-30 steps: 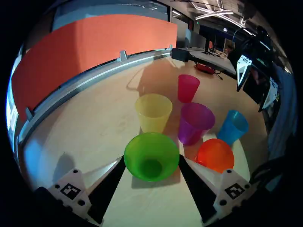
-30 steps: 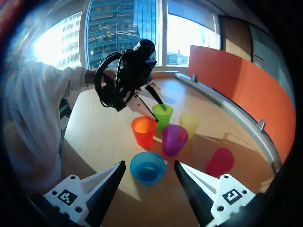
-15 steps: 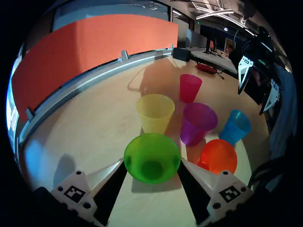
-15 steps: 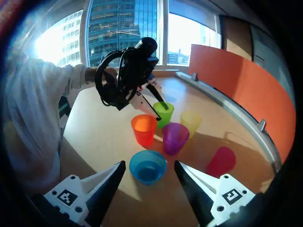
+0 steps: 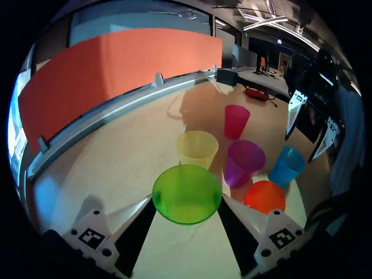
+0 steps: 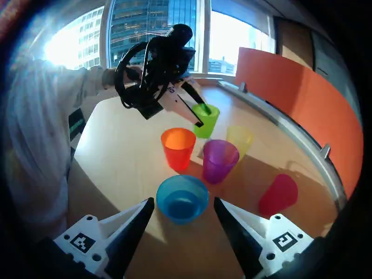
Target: Pour water
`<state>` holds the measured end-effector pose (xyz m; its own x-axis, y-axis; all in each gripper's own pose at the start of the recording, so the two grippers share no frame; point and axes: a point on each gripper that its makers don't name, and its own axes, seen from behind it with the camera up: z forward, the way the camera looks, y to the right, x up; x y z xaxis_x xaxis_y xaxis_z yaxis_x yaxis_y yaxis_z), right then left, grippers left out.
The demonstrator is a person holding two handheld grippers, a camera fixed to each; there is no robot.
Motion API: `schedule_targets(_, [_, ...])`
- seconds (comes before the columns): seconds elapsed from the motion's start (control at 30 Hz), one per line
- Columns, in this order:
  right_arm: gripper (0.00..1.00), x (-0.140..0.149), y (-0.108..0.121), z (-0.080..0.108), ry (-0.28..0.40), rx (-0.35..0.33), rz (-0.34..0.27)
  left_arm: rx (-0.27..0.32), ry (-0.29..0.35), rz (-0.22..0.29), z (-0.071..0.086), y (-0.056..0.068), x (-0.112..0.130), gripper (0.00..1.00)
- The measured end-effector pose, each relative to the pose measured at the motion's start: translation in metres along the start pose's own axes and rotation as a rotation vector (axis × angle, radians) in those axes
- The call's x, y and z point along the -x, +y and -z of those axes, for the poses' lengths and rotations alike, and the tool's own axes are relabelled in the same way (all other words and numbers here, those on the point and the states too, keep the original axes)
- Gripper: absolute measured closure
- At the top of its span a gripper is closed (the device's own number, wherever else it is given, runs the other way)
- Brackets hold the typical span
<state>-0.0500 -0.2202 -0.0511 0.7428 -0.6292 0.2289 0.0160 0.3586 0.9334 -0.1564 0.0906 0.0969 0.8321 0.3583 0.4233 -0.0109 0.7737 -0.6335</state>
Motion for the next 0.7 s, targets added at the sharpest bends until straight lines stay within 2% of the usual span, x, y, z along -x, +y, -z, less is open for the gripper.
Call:
schedule_targets(0.47, [0.0, 0.013, 0.001, -0.018, -0.022, -0.002, 0.003, -0.023, 0.117, 0.012, 0.029, -0.003, -0.042, 0.14])
schedule_targets(0.7, [0.0, 0.017, 0.001, -0.032, -0.023, -0.005, 0.006, -0.042, 0.163, 0.002, 0.041, -0.005, -0.059, 0.14])
